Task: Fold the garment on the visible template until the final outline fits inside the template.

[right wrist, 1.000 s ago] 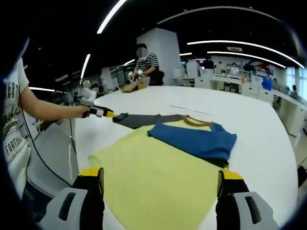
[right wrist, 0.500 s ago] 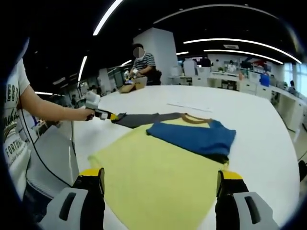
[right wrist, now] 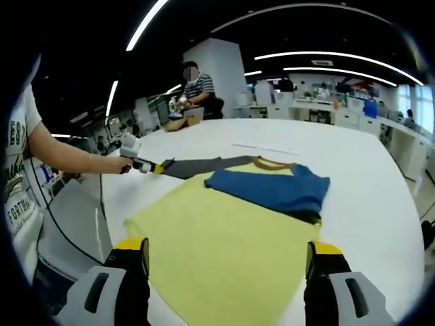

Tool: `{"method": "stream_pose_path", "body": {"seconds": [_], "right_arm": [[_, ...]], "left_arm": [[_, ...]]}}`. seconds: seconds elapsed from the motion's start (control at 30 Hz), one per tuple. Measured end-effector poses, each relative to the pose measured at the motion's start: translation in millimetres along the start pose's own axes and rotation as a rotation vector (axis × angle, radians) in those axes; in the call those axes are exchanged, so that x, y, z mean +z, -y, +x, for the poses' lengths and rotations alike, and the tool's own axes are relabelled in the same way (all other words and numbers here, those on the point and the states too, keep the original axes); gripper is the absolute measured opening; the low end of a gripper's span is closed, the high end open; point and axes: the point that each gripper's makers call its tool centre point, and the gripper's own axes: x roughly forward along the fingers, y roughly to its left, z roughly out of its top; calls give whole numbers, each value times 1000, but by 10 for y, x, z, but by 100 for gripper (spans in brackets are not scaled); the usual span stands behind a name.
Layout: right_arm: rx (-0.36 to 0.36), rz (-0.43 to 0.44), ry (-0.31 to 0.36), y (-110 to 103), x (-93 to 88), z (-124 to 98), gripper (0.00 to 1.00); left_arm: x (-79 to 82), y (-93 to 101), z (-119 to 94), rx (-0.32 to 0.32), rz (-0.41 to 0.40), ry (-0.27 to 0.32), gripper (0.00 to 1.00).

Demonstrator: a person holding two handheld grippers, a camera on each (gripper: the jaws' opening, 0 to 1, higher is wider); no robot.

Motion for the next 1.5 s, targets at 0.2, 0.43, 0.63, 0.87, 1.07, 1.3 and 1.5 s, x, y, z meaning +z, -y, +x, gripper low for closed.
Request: {"method": "stream_pose_path", "body": {"seconds": [0.2, 0.43, 0.63, 0.87, 1.07, 1.3, 1.5], "right_arm": [[-3, 3, -11, -7, -31, -5, 94], [3, 7, -14, -36, -39, 20, 93], [3, 7, -13, -39, -29, 15, 93], [-4, 12, -19, -34, -51, 15, 91], [0, 12, -7, -65, -33, 20, 93], [1, 11, -10, -75, -38, 34, 94], [5, 13, -3, -91, -26, 36, 94]], "left_arm": [[-2, -47, 11, 2, -53, 3, 15], [39, -12, 33, 5, -40, 2, 12], [41, -41, 41, 20, -41, -17, 8], [36, -91, 16, 26, -140, -12, 3], [126, -121, -13, -11, -272, 57, 2], [213, -169, -56, -29, -347, 95, 1], [263, -154, -84, -37, -340, 98, 1]]}}
